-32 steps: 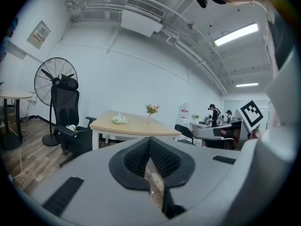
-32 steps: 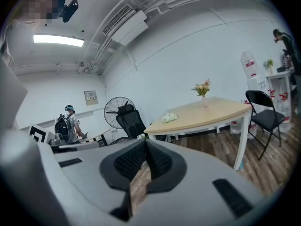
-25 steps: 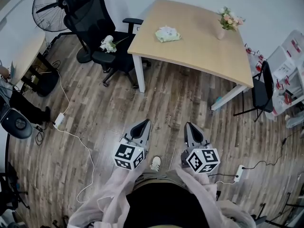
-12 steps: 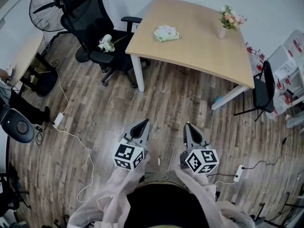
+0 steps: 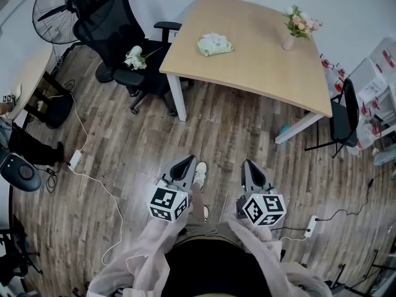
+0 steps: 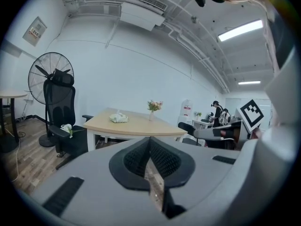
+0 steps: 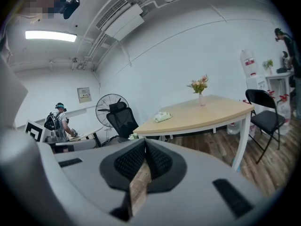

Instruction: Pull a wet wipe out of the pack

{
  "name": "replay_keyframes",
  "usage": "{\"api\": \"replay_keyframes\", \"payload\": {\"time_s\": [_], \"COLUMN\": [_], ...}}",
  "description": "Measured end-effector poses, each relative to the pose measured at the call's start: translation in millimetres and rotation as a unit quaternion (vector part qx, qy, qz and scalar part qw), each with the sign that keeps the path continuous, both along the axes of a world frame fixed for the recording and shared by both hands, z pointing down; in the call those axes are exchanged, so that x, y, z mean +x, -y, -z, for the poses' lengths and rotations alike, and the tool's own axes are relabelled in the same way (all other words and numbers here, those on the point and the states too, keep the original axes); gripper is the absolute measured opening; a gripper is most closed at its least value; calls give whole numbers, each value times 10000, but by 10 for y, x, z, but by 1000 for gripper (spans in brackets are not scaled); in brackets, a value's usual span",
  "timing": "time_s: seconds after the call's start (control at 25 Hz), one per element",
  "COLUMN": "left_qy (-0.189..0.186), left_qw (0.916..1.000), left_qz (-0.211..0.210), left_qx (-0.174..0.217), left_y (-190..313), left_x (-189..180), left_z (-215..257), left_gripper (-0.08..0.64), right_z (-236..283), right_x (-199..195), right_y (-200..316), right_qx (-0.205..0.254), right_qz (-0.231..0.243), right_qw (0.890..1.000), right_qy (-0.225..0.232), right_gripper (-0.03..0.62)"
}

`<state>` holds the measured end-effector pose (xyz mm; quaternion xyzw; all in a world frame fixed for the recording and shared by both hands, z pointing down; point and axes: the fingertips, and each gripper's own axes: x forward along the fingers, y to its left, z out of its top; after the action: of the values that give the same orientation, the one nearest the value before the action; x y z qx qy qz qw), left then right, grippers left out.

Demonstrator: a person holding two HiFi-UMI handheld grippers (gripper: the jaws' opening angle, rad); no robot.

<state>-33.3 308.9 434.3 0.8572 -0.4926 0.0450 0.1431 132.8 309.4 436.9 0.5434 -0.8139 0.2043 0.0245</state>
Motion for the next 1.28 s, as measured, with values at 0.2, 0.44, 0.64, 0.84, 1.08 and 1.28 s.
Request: {"api": "replay_keyframes", "payload": {"time_s": [0.2,0.44,0.64,0.84,1.08,1.28], "left_qy": [32,35,26,38,20,13], "left_qw": [10000,9999,9998,9998,9998,9998], "left_qz": [-45,-152,-181,-214,-196,-171], "left_qx": [2,21,63,50,43,22], "left_y": [305,728,1107,1455,1929,2297], "left_x": [39,61,55,-15,-110,-169], "left_z": [46,121,215,242,248,217], "left_gripper": [11,11,11,11,11,11], "right_z": [36,77,129,170,179,167], "right_x": [39,34,9,-69,-128,-153], "right_y": [272,657,999,1358,1822,2175], "right_qx": [-9,-15,-47,-48,-80,-86], "right_qz": [-48,-131,-160,-166,-198,-215], "right_qw": [10000,9999,9999,9998,9998,9997], "right_qy": [52,64,31,-33,-33,-47], "right_gripper": [12,14,12,12,12,12]}}
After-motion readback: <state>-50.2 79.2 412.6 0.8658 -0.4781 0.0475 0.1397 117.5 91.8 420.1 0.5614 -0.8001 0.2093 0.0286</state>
